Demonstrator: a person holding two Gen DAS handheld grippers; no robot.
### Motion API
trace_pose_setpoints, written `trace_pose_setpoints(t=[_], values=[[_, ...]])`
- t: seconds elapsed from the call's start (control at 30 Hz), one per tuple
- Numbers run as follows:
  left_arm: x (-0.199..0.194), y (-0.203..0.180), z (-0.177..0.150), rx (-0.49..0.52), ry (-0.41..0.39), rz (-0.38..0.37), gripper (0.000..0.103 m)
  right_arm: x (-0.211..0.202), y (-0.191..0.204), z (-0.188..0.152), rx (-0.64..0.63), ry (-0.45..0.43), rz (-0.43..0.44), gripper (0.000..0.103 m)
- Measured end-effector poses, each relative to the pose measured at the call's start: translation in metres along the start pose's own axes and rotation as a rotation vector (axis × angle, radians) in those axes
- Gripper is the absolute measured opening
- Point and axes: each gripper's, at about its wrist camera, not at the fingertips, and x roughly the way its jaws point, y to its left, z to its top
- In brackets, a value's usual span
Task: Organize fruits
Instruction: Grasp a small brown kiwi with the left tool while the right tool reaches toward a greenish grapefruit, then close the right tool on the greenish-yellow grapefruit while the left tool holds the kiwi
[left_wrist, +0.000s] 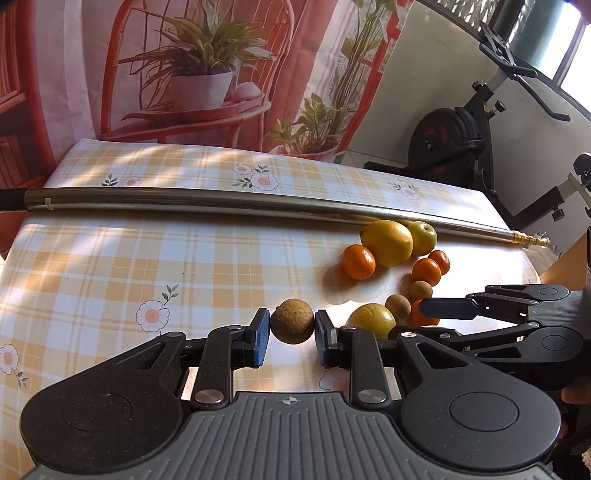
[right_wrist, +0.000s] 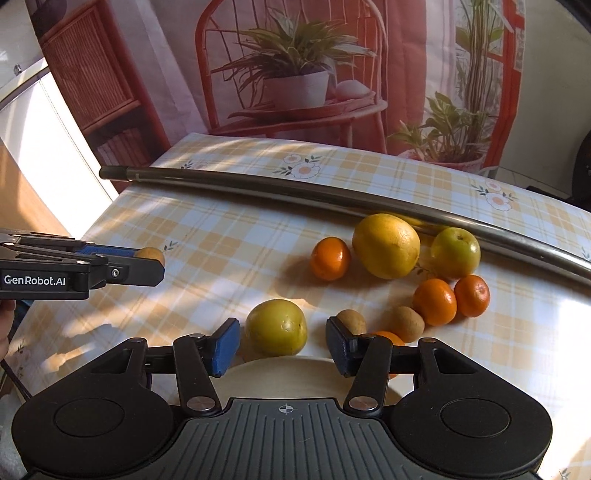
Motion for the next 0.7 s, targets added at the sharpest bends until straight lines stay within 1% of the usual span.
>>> trace_pose_setpoints(t=[0.1, 0.27, 0.37, 0.47, 0.57, 0.7], values=[[-0.004, 0.007, -0.004, -0.016, -0.006, -0.002, 0.027, 0.011, 0.007, 0.006, -0.013, 0.016, 0.009, 0.049], [-0.008, 0.015, -0.009, -0.035, -0.015, -0.007, 0.027, 0.031, 0.01, 0.011, -0.02, 0.067, -0.016, 0.048], [-0.009, 0.016, -0.011, -0.035, -0.021, -0.01, 0.027, 0.042, 0.006, 0.012, 0.007, 0.099, -0.037, 0.047], [-0.01, 0.016, -0.012, -0.033, -0.022, -0.013, 0.027, 0.05, 0.001, 0.011, 0.043, 0.124, -0.03, 0.044], [-0.009, 0.015, -0.012, -0.03, -0.02, -0.014, 0.027, 0.054, -0.001, 0.009, 0.065, 0.137, -0.029, 0.044], [-0.008, 0.012, -0.013, -0.027, -0.014, -0.016, 0.027, 0.054, -0.001, 0.008, 0.074, 0.132, -0.024, 0.043]])
